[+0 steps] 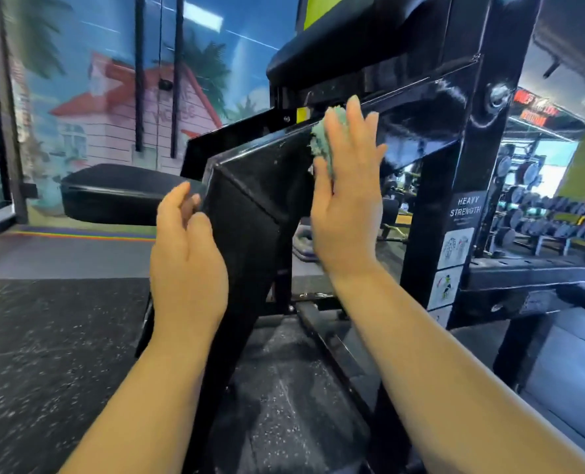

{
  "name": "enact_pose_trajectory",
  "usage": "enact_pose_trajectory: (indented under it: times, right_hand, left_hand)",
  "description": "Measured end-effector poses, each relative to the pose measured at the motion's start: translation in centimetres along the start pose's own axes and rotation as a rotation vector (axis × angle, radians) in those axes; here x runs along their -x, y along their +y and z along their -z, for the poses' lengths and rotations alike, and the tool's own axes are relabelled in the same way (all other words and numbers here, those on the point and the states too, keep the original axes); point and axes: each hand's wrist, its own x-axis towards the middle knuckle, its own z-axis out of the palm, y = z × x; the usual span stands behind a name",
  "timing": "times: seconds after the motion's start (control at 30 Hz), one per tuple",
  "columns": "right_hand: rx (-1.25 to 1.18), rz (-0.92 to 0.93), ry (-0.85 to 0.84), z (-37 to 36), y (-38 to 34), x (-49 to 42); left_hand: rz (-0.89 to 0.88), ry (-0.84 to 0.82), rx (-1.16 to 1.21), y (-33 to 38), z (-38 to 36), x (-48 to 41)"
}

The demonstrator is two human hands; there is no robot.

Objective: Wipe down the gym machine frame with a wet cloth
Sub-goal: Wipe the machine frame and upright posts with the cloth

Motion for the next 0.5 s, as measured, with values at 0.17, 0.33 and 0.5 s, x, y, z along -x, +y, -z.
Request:
enact_pose_trajectory:
  times: [0.17,0.33,0.5]
  right_hand:
    - [-0.070,0.312,-0.290,-3.3,-3.2,8.0]
    - [-0.055,0.579,-0.465,-3.0,-0.7,12.1]
    - [-0.048,0.510,-0.591,-0.9,1.5,16.9]
  left_hand:
    - [0.135,-0.186,0.180,-1.6,1.1,-2.0]
    - [0.159,-0.080,0.304,-1.6,2.2,0.0]
    - [-0.056,-0.023,-0.151,-5.9,3.3,8.5]
